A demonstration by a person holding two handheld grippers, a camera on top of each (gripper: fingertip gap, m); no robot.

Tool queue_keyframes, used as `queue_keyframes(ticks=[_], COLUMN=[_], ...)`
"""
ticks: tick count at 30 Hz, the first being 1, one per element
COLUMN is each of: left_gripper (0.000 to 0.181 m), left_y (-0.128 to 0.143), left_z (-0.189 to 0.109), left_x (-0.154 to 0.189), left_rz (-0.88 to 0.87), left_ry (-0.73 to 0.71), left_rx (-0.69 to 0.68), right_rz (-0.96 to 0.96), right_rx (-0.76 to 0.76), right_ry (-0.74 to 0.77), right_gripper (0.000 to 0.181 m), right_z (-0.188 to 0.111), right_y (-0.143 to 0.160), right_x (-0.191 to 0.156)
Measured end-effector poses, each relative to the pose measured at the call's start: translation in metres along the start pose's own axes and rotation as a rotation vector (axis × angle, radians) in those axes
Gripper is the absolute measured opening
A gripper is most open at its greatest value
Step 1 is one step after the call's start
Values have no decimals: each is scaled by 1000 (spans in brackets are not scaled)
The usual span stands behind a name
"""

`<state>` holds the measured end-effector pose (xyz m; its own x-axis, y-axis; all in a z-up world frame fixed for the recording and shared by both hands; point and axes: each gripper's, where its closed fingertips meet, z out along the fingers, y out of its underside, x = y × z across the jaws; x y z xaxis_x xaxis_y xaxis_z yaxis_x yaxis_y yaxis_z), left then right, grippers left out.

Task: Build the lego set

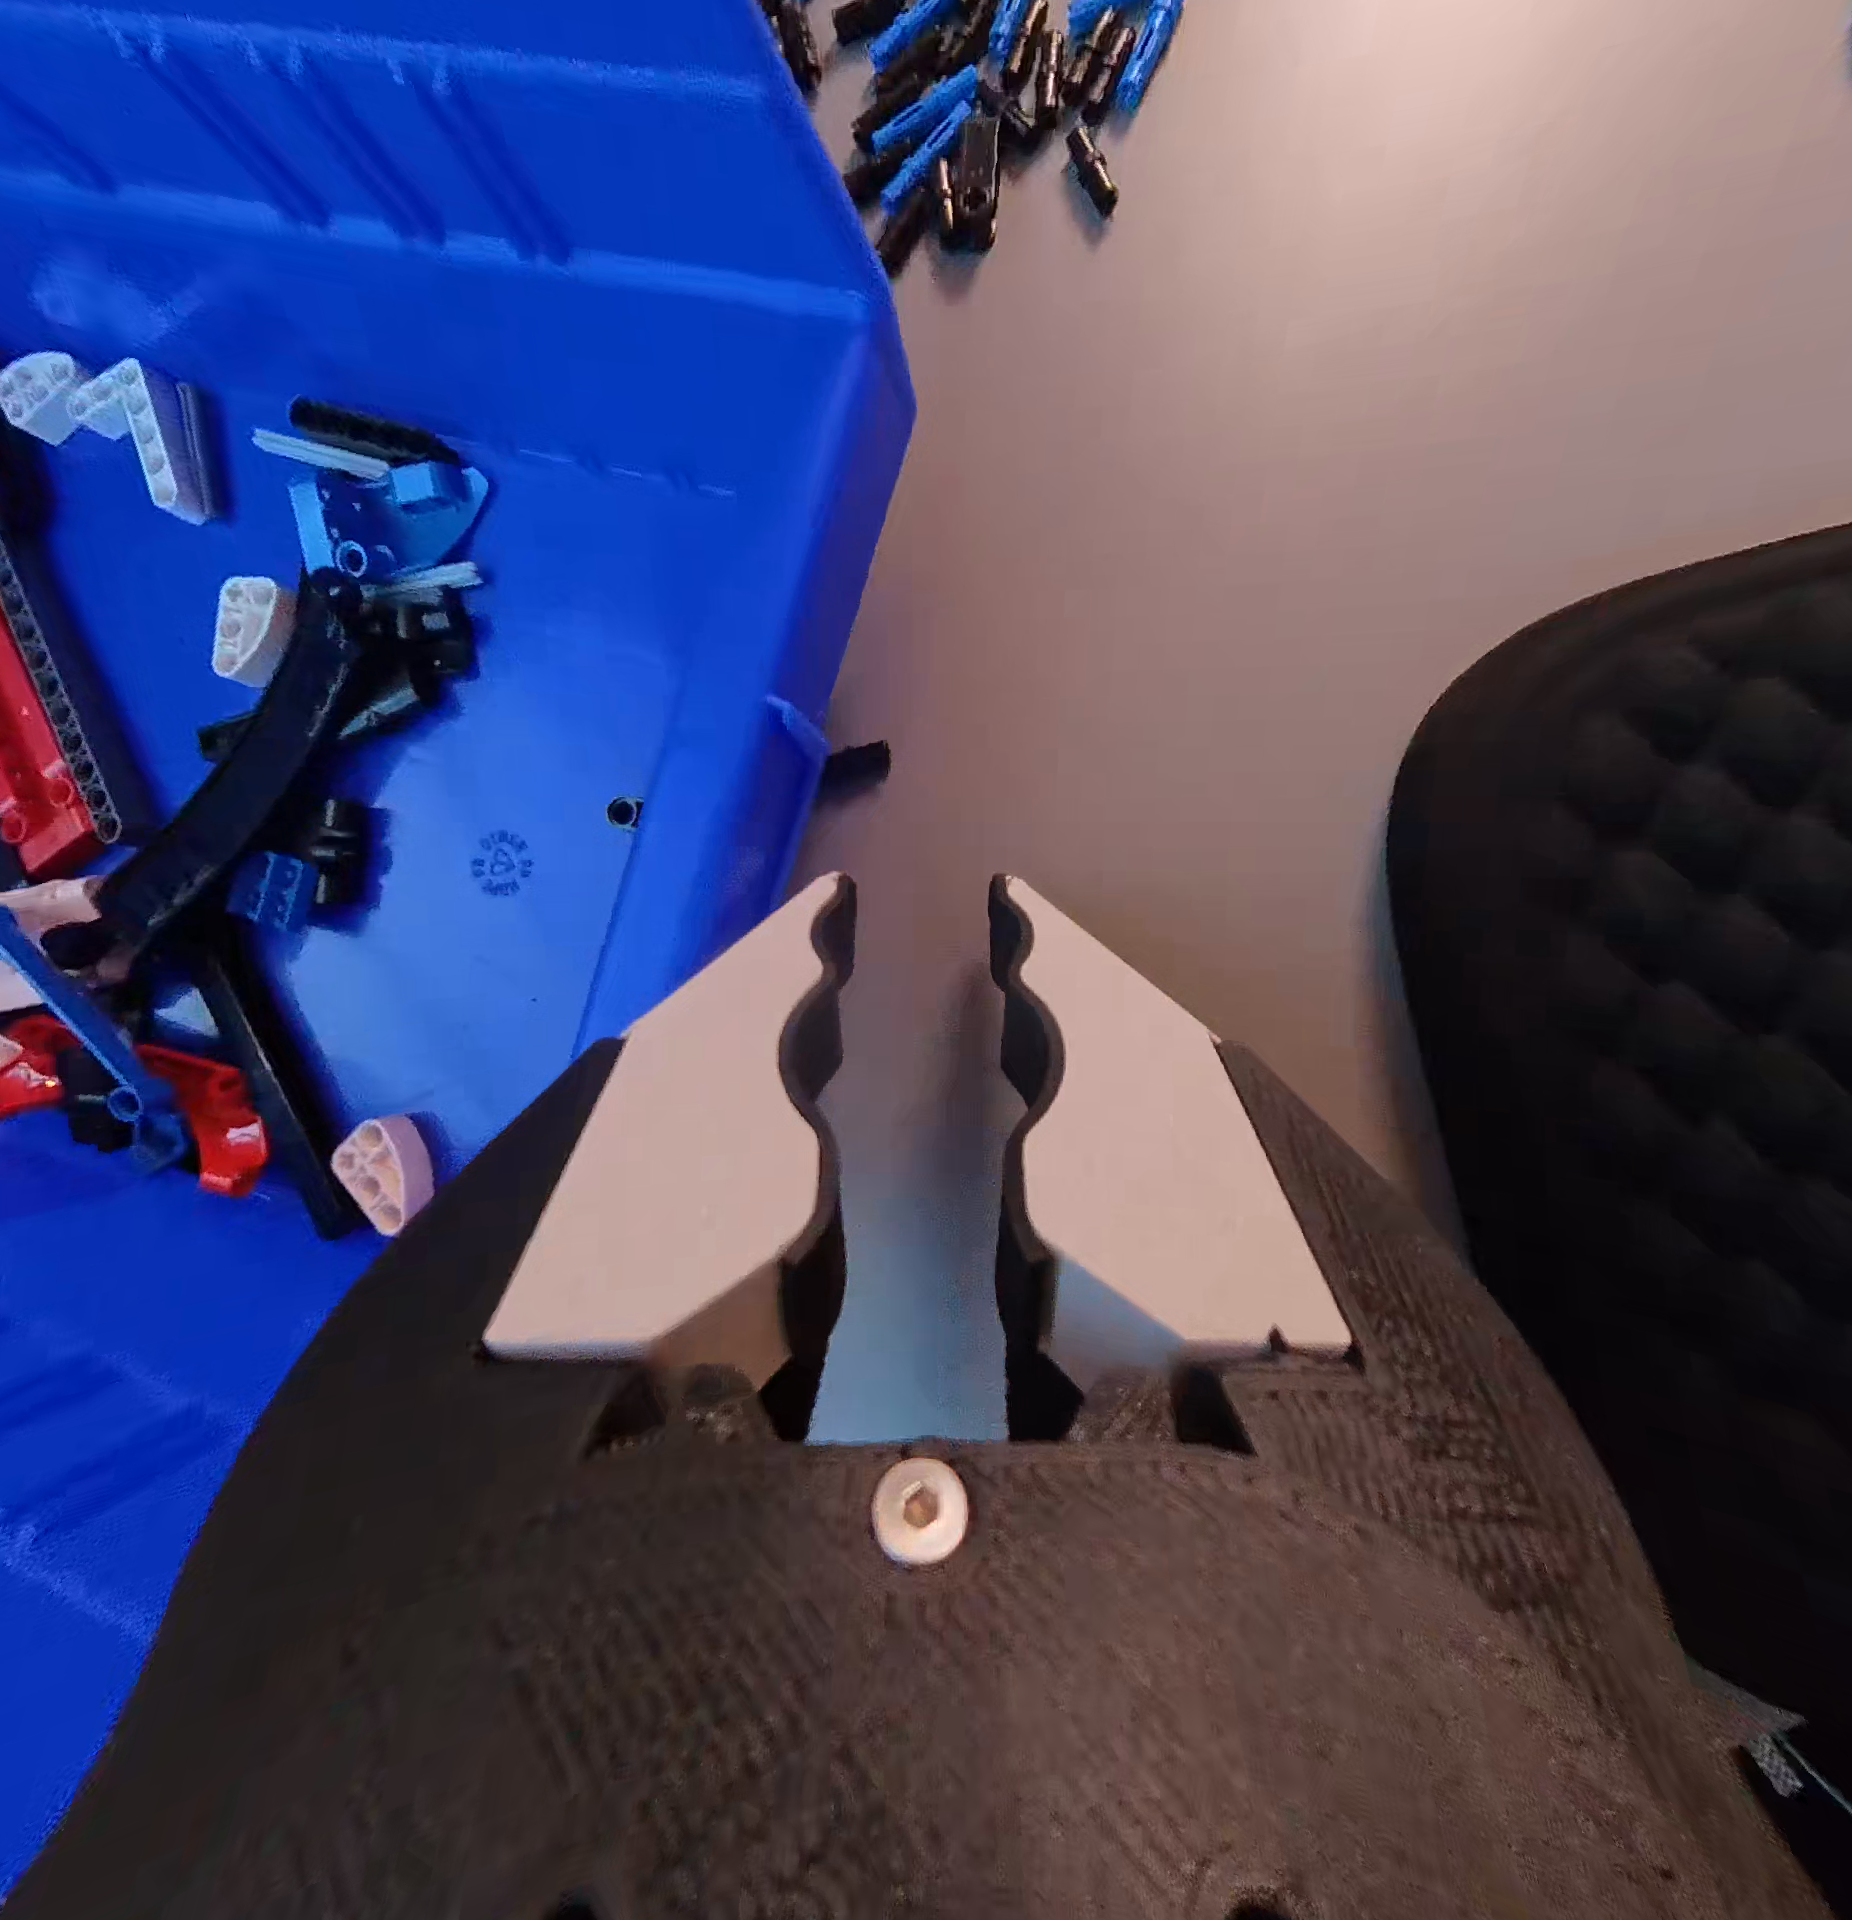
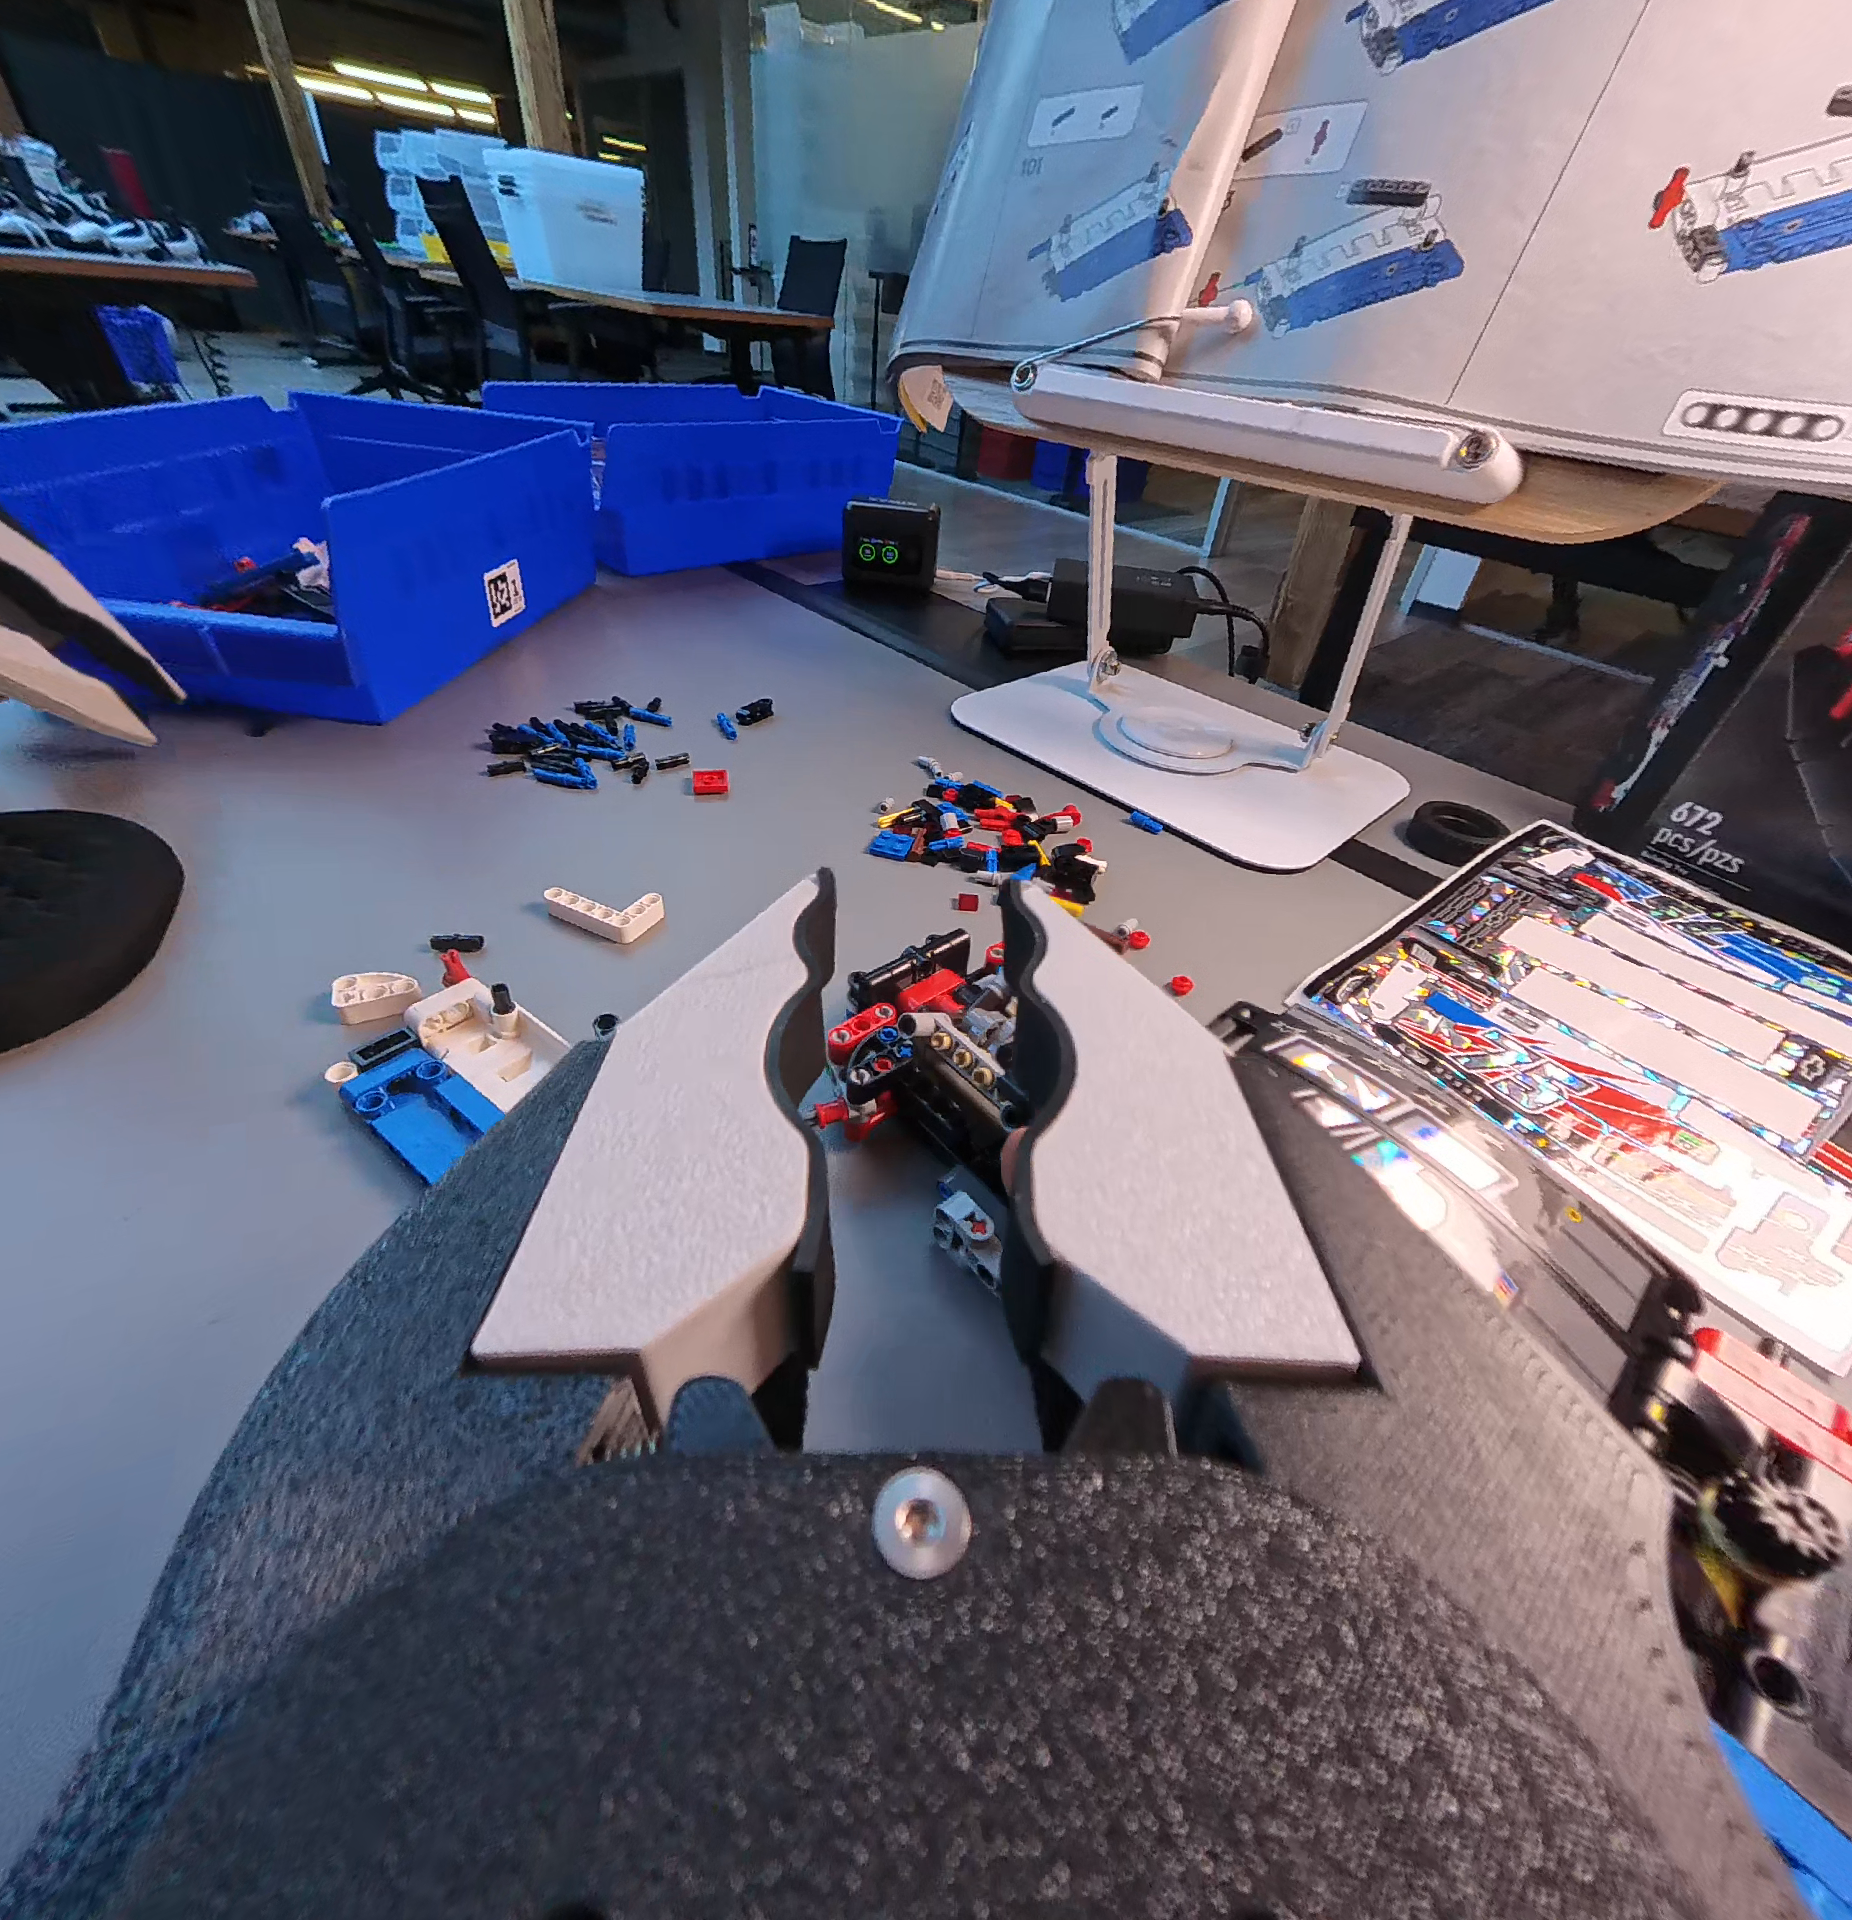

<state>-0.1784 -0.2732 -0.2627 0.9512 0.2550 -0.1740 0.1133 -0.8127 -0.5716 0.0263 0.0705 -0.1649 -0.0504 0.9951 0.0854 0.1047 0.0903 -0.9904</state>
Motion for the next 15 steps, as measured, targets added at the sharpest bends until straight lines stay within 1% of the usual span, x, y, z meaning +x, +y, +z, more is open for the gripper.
queue_keyframes(ticks=[3, 7, 15], left_gripper=[26, 28, 21], left_y=[-6, -14, -19], left_z=[9, 20, 25], left_x=[3, -3, -5], left_rz=[-49, -93, -196], left_ry=[24, -11, -12], left_rx=[57, 98, 151], right_rz=[-7, 2, 7], right_rx=[-13, -13, -30], right_ry=[-1, 9, 0], right_gripper=[30, 29, 29], right_z=[1, 0, 1], right_y=[3, 3, 7], right_x=[-1, 2, 0])
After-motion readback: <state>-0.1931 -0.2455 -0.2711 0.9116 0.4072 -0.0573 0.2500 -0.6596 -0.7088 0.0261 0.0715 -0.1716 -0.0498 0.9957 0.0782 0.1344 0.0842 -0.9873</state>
